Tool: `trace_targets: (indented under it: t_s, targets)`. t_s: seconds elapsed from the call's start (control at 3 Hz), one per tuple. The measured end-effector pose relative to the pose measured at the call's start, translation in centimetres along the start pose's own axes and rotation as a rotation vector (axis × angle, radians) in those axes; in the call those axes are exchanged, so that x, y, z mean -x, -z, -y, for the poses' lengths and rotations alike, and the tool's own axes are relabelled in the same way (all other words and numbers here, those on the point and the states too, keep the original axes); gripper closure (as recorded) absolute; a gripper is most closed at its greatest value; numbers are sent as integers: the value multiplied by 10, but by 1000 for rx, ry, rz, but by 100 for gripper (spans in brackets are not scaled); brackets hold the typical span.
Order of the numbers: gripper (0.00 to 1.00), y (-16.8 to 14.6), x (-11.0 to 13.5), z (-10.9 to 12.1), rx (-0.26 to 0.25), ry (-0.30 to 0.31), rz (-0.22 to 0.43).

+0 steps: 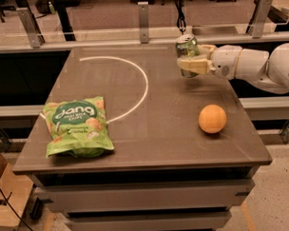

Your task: Place green can upright

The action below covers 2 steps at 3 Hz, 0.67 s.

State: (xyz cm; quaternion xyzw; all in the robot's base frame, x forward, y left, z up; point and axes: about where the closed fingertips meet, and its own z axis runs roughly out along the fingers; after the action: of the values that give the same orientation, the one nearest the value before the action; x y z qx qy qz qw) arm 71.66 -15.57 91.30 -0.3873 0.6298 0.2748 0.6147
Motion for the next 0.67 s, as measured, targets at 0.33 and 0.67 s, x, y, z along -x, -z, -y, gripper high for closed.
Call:
trace_targets:
  t_s: [0.33,0.67]
  targets:
    - [82,2,-12,1,-35,-46,48]
    - [59,4,-22,3,-64,-90,81]
